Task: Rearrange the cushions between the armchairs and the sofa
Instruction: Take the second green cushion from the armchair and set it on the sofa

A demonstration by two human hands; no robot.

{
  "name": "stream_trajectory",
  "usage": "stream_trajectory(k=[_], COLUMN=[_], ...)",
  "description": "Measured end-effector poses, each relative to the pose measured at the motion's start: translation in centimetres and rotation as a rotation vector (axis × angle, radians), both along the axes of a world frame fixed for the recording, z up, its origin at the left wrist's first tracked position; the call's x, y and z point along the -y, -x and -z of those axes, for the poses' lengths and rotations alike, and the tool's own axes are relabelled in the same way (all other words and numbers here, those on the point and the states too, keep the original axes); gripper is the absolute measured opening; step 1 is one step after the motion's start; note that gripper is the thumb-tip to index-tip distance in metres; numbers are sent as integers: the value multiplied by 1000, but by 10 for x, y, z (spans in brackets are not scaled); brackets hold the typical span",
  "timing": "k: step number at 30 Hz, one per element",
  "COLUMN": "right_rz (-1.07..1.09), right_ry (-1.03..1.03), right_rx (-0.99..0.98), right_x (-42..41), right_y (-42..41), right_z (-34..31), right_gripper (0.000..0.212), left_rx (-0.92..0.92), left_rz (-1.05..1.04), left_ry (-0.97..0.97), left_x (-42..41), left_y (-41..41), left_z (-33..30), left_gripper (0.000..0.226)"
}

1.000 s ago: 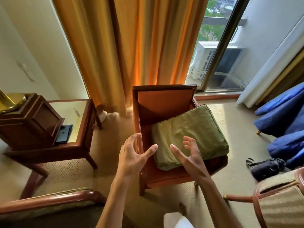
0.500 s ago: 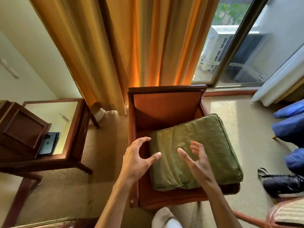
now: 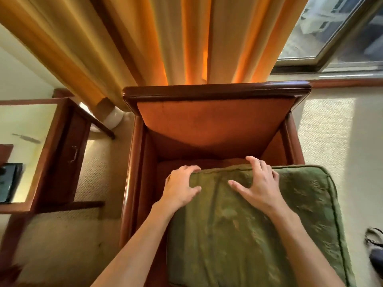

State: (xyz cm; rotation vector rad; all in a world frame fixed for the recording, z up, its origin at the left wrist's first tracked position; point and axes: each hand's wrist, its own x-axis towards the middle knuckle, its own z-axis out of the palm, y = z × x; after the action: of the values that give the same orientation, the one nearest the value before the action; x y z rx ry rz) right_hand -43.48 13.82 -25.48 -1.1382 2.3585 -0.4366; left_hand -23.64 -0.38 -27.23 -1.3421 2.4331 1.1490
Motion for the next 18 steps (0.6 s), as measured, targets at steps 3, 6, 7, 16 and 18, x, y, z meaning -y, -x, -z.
stream_trajectory(k=[3,6,7,16,18], right_rz=[-270,-422,-450,-327,-306], right_ry=[-277,-505,-572,-964,-921], right_rx=[-170,-195,-189,268,338], right_x=[26,52,61,68,54], right_y=[31,50,58,98,85], right_z=[45,67,71,75,69], right_gripper=[84,87,91,130,121], left_rx=[161,321,367,794,833], left_rz=[108,296,385,611,624], left_ry=[-28,-131,-152,-473,-492], left_x=[21,44,51,60,48], left_y=[32,65,76,107,100], left_z=[57,111,125,137,123], left_gripper=[71,109,121,154,148])
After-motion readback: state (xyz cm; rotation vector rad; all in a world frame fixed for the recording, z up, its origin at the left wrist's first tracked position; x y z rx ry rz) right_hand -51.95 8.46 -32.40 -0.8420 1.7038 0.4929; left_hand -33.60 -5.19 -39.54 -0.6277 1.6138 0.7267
